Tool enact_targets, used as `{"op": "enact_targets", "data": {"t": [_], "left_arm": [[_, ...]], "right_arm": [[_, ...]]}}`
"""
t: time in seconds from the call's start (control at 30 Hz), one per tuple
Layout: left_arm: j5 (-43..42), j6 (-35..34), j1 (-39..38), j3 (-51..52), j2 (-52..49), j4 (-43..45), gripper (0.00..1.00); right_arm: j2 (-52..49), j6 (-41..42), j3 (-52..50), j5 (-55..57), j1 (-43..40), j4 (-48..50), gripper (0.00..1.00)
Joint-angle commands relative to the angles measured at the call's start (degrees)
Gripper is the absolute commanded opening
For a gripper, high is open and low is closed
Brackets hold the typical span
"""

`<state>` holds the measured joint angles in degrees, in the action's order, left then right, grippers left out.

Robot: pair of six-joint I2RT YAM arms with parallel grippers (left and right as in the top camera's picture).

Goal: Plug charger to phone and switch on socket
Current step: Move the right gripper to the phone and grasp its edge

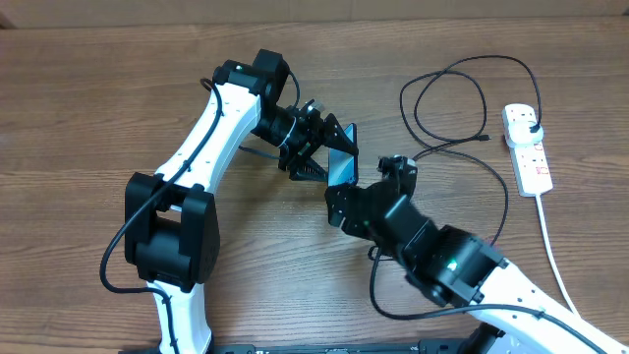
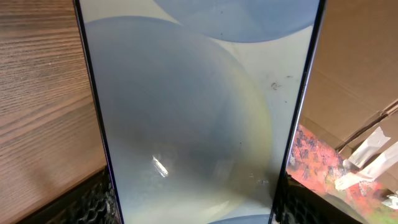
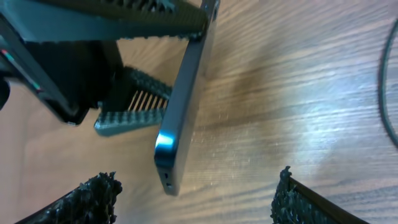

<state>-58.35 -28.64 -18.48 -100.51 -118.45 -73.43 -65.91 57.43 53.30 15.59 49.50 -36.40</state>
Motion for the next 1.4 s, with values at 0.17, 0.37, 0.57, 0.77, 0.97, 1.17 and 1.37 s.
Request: {"op": "enact_targets", "data": {"t": [0.17, 0.37, 0.57, 0.77, 0.97, 1.17, 1.37], "left_arm": [[-3.19, -0.79, 0.2, -1.66, -0.26, 0.22, 0.57], [-3.19, -0.79, 0.2, -1.66, -0.26, 0.2, 0.57], [-3.19, -0.76, 0.2, -1.66, -0.26, 0.22, 0.57], [-3.17, -0.74, 0.2, -1.66, -0.26, 0.2, 0.58], [-3.13, -0.72, 0.2, -1.66, -0.26, 0.22, 0.58], [-2.73, -0.7, 0.2, -1.66, -0.26, 0.22, 0.58], [-2.73, -0.7, 0.2, -1.66, -0.26, 0.22, 0.61]], "right_arm": [[-5.25, 4.31, 1.31, 13.92, 2.69, 7.39, 0.83], [-9.51, 4.31, 1.31, 13.92, 2.69, 10.93, 0.79], [-12.04, 4.28, 1.31, 13.75, 2.67, 12.74, 0.61], [-13.31, 4.26, 1.31, 13.75, 2.67, 13.57, 0.47], [-13.29, 4.04, 1.31, 13.75, 2.67, 14.71, 0.33], [-13.29, 4.04, 1.31, 13.7, 2.67, 14.93, 0.25], [-13.29, 4.04, 1.31, 13.03, 2.67, 14.93, 0.17]]}}
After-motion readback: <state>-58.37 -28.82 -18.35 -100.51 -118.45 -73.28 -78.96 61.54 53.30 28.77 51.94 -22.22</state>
